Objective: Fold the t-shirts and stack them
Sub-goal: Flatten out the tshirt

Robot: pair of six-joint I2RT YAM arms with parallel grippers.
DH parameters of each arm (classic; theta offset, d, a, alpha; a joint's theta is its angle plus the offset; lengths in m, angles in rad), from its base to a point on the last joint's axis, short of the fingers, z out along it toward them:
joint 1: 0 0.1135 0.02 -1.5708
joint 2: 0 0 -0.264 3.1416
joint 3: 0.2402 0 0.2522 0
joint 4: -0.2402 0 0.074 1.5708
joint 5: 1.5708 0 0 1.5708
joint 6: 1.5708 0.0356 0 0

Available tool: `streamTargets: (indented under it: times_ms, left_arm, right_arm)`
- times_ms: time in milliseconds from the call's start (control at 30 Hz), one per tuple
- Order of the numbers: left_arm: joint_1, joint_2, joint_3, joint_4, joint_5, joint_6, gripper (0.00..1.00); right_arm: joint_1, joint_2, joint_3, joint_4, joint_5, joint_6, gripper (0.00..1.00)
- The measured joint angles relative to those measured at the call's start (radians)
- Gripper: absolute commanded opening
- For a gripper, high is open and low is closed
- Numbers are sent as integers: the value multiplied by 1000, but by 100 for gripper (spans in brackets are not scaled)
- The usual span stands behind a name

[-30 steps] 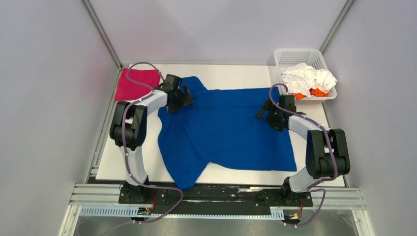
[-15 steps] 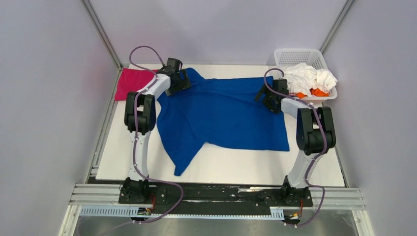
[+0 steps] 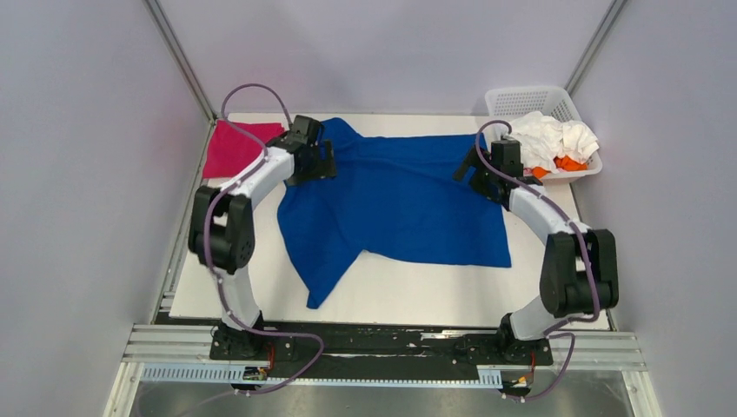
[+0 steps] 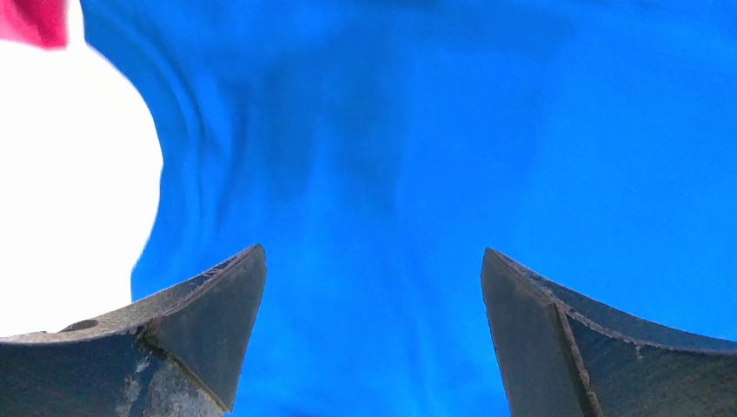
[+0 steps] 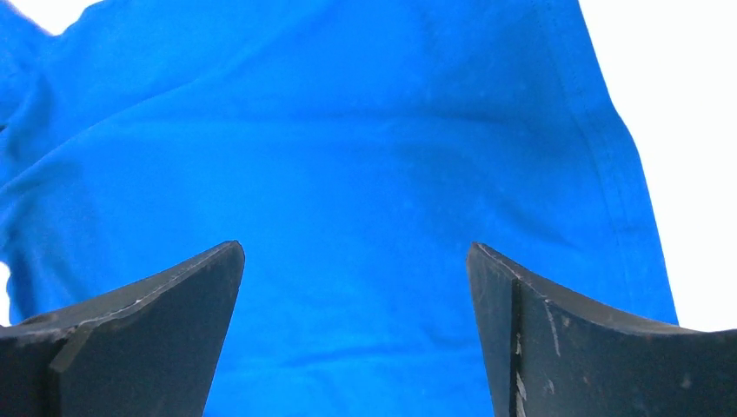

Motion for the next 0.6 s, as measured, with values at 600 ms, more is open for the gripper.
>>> streamTargets:
  times_ms: [600]
  left_arm:
    - [-610,-651,-760,-259,-65,-289,77]
  right_arm:
    - [11,-353,-264,-39,-98,-4,100]
